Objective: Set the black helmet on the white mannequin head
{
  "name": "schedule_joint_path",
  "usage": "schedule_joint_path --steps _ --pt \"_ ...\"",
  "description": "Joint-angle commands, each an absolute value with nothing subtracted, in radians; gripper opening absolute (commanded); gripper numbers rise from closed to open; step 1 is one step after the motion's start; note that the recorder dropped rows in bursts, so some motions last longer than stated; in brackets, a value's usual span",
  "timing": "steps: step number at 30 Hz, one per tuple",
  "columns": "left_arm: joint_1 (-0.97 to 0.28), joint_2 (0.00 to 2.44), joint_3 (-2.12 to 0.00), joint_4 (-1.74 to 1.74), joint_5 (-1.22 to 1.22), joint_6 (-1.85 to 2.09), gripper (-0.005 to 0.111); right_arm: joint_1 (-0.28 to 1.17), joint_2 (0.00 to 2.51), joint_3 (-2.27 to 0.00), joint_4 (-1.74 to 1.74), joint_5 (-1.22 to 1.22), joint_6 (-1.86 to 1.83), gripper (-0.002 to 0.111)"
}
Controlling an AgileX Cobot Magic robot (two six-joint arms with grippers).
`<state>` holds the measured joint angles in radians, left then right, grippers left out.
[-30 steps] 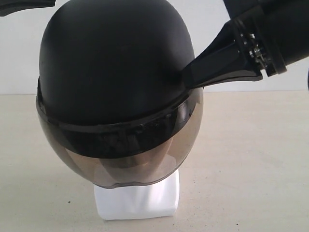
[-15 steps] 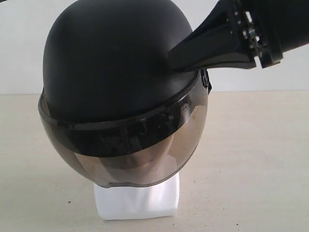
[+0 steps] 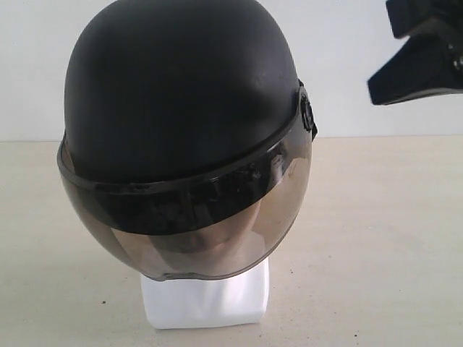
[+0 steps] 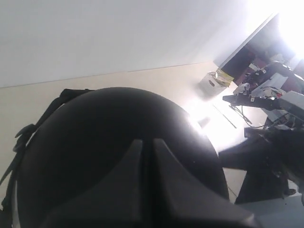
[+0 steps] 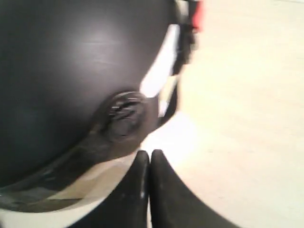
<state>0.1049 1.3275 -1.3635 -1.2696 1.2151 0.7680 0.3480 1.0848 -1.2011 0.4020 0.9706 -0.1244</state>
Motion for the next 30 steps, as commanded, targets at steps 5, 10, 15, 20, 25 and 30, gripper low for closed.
schedule_joint_path --steps 5,10,15,20,25,30 --pt "0.063 1.197 -1.226 -1.296 1.221 0.795 0.004 0.346 1.057 -1.198 0.158 0.974 -0.052 0.0" --pt "-0.044 1.117 -1.126 -1.296 1.205 0.831 0.004 0.346 1.057 -1.198 0.168 1.054 -0.05 0.0" --pt "-0.13 1.037 -1.014 -1.292 1.194 0.857 0.004 0.346 1.057 -1.198 0.178 1.055 -0.035 0.0" --pt "-0.196 0.964 -0.924 -1.288 1.122 0.859 0.004 0.346 1.057 -1.198 0.227 1.04 0.107 0.0" --pt "-0.198 0.924 -0.894 -1.288 1.18 0.859 0.004 0.346 1.057 -1.198 0.225 1.036 0.103 0.0" --pt "-0.198 0.915 -0.894 -1.266 1.178 0.859 0.004 0.346 1.057 -1.198 0.225 1.036 0.103 0.0"
